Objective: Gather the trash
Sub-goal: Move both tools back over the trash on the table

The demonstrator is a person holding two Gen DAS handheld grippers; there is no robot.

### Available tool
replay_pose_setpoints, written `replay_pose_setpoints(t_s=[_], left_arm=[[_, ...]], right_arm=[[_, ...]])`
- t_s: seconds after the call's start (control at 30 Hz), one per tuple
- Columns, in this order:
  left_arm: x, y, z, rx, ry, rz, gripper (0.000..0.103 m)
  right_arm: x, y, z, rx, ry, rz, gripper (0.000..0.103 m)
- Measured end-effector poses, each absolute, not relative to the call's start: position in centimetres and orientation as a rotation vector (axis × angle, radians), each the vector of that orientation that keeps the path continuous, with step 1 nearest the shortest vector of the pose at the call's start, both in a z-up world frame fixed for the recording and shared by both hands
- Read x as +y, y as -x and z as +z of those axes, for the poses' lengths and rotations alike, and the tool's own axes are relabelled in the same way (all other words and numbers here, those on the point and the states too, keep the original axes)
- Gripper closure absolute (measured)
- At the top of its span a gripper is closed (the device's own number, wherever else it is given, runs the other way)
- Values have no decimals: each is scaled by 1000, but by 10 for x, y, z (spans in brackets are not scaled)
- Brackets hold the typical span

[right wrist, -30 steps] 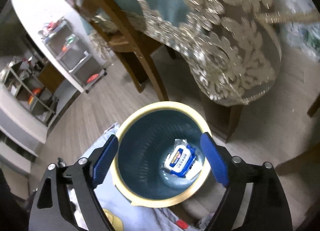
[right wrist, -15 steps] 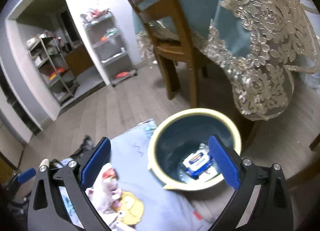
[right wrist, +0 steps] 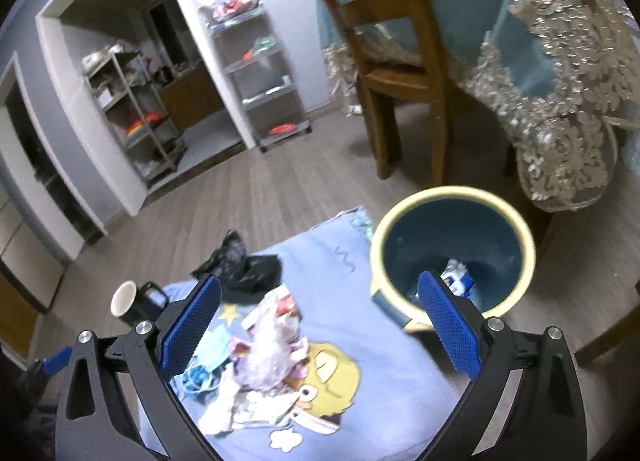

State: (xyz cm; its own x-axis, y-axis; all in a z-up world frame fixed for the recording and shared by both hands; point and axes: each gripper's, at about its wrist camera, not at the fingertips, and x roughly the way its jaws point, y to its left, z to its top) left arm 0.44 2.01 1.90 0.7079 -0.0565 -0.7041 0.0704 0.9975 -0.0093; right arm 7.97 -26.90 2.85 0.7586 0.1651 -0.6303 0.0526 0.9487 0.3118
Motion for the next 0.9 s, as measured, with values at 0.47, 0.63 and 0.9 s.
replay_pose_setpoints(t_s=[0.47, 0.63, 0.9], left_arm=[[94, 11, -46, 856, 36, 48, 6], [122, 3, -62, 903, 109, 110, 6], [119, -17, -100, 998, 81, 125, 6]], right_arm=[[-208, -99, -2, 816, -95, 113, 5], [-193, -110, -18, 863, -52, 131, 5], [-187, -124, -51, 972, -165, 133, 5]])
